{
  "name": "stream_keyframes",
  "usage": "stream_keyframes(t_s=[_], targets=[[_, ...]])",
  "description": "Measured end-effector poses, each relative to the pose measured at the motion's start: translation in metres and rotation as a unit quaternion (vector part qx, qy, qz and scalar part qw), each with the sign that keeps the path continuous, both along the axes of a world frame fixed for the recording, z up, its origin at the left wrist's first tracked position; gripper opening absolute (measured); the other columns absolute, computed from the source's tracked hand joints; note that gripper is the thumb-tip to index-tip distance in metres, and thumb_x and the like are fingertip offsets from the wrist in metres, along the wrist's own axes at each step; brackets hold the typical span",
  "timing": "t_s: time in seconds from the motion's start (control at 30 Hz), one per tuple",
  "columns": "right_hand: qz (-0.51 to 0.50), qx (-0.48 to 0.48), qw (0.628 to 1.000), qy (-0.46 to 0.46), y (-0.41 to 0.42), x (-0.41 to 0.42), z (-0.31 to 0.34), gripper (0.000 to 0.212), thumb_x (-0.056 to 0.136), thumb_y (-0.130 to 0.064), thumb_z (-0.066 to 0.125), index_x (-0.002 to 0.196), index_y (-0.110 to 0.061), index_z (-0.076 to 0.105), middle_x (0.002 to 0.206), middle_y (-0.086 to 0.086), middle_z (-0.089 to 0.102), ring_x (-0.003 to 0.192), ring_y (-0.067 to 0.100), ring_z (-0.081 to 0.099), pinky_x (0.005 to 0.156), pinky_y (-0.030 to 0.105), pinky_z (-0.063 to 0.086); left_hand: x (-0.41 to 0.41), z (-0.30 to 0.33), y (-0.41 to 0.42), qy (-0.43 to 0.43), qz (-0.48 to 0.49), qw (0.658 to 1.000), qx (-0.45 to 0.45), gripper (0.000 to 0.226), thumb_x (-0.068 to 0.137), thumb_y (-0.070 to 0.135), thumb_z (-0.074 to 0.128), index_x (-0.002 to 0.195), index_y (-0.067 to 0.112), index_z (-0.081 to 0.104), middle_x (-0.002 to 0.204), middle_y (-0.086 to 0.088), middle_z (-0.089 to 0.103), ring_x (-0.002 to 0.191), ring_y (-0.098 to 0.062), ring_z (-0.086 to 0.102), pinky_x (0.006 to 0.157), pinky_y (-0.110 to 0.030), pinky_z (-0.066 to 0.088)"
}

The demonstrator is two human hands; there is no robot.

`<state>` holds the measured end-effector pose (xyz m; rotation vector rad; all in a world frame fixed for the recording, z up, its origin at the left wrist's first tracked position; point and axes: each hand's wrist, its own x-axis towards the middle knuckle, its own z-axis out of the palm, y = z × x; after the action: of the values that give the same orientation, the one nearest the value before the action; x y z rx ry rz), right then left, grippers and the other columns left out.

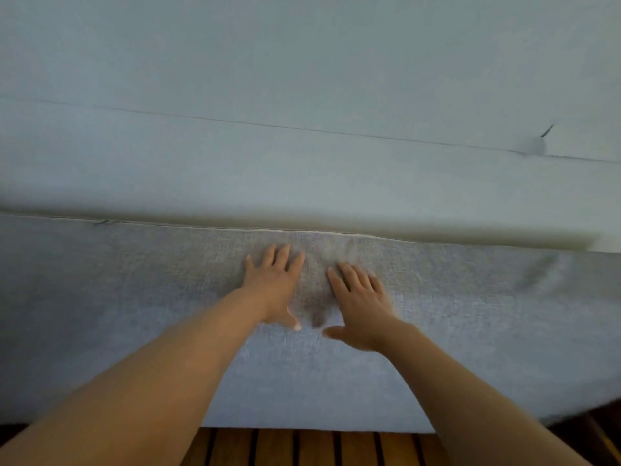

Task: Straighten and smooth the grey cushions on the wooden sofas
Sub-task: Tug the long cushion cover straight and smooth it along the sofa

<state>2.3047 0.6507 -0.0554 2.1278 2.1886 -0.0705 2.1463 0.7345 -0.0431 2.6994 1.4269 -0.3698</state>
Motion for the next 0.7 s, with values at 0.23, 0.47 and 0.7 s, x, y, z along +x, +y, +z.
stream_keyframes(t_s=[0.23, 0.47, 0.7], targets=[[-0.047, 0.111, 0.993, -0.014, -0.006, -0.021, -0.005, 0.061, 0.089, -0.037, 0.061, 0.137, -0.01, 0.034, 0.137, 0.007, 0.035, 0.127, 0.024, 0.034, 0.109, 0.033, 0.026, -0.03, -0.005, -0.024, -0.029, -0.027, 0.988, 0.152, 0.073, 0.08, 0.042, 0.072, 0.133, 0.011, 0.033, 0.135, -0.004, 0.035, 0.122, -0.019, 0.037, 0.089, -0.027, 0.04], [-0.063, 0.1, 0.988, -0.104, -0.002, -0.024, -0.024, 0.098, 0.07, -0.041, 0.079, 0.141, -0.005, 0.021, 0.139, 0.014, 0.028, 0.132, 0.032, 0.026, 0.116, 0.041, 0.015, -0.019, -0.006, -0.024, -0.055, 0.023, 0.985, 0.164, 0.061, 0.078, 0.029, 0.076, 0.125, 0.012, 0.04, 0.126, -0.004, 0.044, 0.114, -0.019, 0.045, 0.086, -0.028, 0.043], [-0.044, 0.112, 0.988, -0.1, 0.019, -0.015, -0.026, 0.095, 0.072, -0.045, 0.073, 0.14, -0.005, 0.02, 0.138, 0.014, 0.025, 0.13, 0.033, 0.024, 0.114, 0.041, 0.017, -0.019, -0.038, -0.028, -0.038, 0.045, 0.973, 0.223, 0.098, 0.071, 0.05, 0.075, 0.139, 0.007, 0.019, 0.138, -0.015, 0.024, 0.128, -0.031, 0.03, 0.111, -0.044, 0.026]])
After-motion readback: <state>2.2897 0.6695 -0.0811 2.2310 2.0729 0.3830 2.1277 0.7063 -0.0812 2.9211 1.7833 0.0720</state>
